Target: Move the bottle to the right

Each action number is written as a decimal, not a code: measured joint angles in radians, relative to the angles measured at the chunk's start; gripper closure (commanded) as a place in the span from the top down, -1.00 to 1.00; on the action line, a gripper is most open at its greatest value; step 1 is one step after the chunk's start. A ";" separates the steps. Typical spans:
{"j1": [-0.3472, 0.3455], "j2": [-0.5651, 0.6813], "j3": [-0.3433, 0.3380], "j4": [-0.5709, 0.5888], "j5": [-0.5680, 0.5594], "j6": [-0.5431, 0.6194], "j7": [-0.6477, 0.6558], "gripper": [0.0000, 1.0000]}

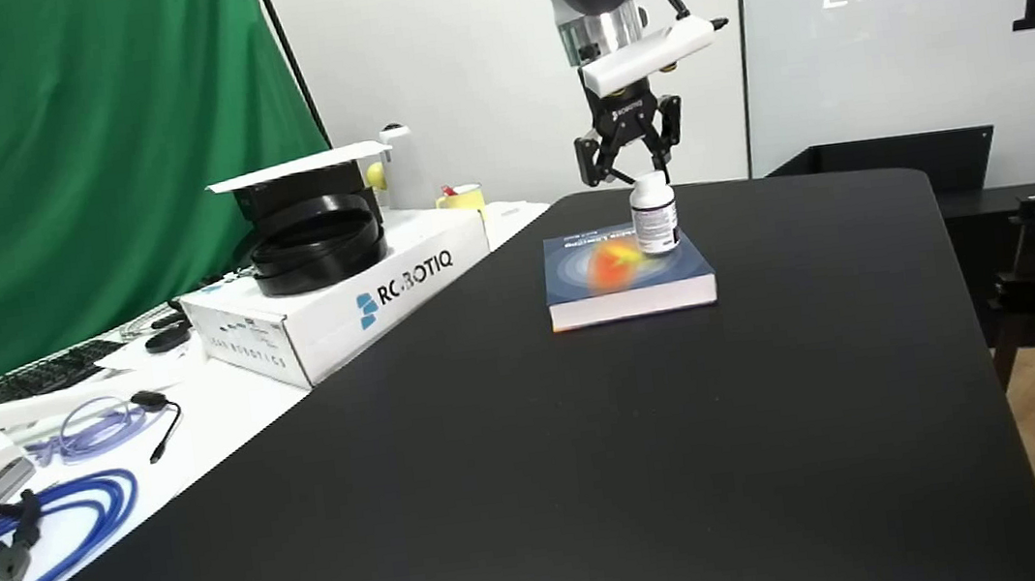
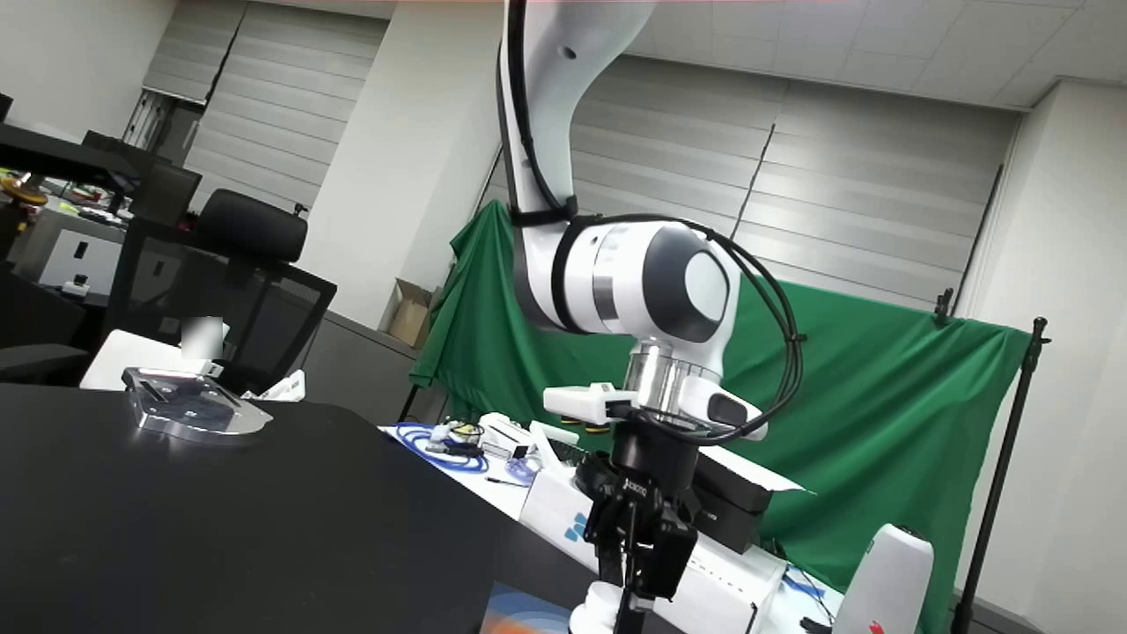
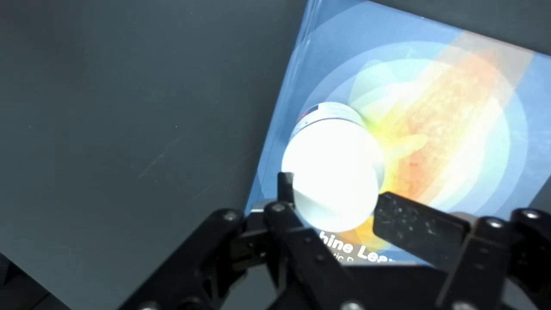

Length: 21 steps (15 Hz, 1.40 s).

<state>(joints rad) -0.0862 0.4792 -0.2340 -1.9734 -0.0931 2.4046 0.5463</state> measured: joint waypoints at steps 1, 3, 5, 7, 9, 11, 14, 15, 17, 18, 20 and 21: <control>-0.001 0.012 -0.002 0.011 0.000 -0.003 0.000 -0.54; 0.000 0.032 -0.007 0.027 0.001 -0.007 0.000 -0.54; -0.001 0.042 -0.012 0.043 0.008 -0.012 -0.002 0.46; -0.001 0.045 -0.013 0.050 0.020 -0.021 -0.003 0.60; -0.001 0.046 -0.012 0.055 0.035 -0.027 -0.007 0.85; 0.000 0.045 -0.011 0.065 0.041 -0.034 -0.009 1.00; 0.008 0.028 -0.010 0.093 0.053 -0.062 -0.010 1.00; 0.012 0.018 -0.010 0.101 0.053 -0.073 -0.010 1.00; 0.021 -0.012 -0.010 0.109 0.053 -0.091 -0.010 1.00; 0.027 -0.030 -0.009 0.110 0.052 -0.101 -0.010 1.00; 0.038 -0.066 -0.009 0.110 0.051 -0.122 -0.010 1.00; 0.043 -0.082 -0.009 0.110 0.051 -0.133 -0.010 1.00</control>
<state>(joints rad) -0.0436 0.3969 -0.2425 -1.8635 -0.0423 2.2718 0.5364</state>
